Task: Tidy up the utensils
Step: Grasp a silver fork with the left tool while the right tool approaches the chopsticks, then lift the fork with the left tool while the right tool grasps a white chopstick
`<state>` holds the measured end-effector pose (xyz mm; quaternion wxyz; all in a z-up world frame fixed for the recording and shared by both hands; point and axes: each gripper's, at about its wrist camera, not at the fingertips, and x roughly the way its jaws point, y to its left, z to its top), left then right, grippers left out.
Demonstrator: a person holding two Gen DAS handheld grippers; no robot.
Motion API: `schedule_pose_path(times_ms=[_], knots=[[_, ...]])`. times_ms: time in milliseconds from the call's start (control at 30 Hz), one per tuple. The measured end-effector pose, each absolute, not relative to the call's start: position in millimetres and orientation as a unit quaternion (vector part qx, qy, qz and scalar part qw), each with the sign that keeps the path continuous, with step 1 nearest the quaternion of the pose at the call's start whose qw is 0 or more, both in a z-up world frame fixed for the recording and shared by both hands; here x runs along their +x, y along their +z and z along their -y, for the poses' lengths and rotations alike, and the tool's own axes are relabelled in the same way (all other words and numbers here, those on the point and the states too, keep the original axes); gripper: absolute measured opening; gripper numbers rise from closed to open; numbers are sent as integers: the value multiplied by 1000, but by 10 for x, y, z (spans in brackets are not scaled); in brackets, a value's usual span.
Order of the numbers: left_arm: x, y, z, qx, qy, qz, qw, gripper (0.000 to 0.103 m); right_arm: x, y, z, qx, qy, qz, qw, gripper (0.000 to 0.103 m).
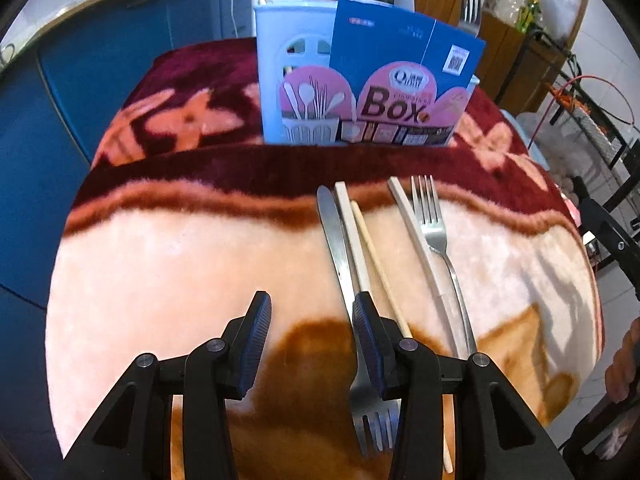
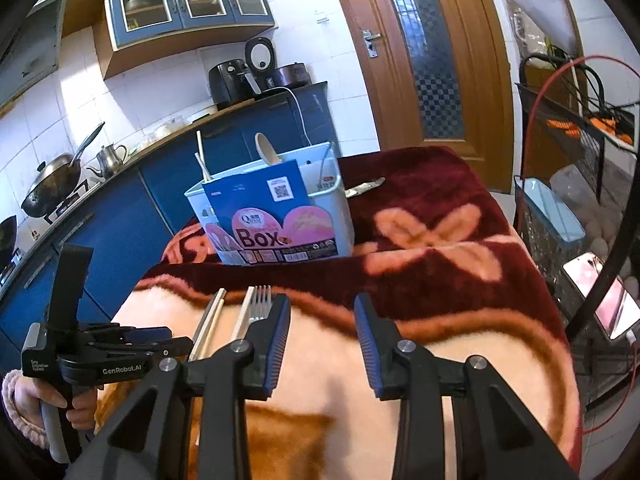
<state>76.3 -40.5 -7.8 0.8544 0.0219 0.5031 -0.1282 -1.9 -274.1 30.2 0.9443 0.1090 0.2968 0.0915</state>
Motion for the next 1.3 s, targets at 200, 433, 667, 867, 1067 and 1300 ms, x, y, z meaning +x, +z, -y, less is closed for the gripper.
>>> schedule_pose_path(times_ms=[200, 433, 667, 867, 1067, 1300], knots=[[834, -78, 440, 28, -120, -509, 852, 45, -57, 217, 2837, 124, 93, -299, 941, 37], [1004, -59, 420, 1, -134, -535, 834, 24, -107, 173, 2926, 134, 92, -297, 941, 39], [1101, -82, 530, 21, -131, -546, 827, 19, -119, 116, 2993, 142, 89, -301, 939, 39], [1152, -72, 575, 40, -130, -548, 826, 16, -114, 95, 2990, 143, 92, -305, 937, 40], [1116, -65, 514, 21, -139, -530, 836, 7, -96, 82, 2913, 134, 98, -316, 934, 41], [937, 84, 212, -35, -155, -463, 872, 7, -7, 51, 2714, 118, 111, -346, 924, 41]])
